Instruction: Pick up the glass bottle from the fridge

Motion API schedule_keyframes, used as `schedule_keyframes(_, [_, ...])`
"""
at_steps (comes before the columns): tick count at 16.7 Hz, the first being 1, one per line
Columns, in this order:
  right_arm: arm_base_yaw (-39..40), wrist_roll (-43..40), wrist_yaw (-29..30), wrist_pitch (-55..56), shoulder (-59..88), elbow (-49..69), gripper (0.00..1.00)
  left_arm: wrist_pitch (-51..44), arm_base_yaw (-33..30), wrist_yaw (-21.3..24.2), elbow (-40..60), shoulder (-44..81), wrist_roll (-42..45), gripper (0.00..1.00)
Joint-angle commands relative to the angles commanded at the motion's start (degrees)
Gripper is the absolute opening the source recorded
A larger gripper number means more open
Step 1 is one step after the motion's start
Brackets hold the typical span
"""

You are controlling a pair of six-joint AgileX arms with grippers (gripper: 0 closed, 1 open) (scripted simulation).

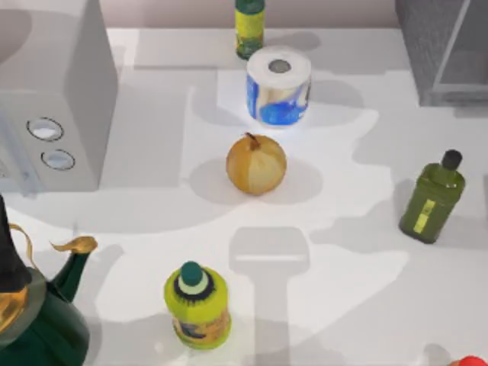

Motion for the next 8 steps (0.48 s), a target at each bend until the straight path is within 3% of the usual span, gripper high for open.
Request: schedule_keyframes(8, [1.4, -0.1, 1.5, -7.0, 8.4, 15.5, 1.00, 0.0, 0.0, 0.0, 0.0, 0.0, 0.0, 1.00])
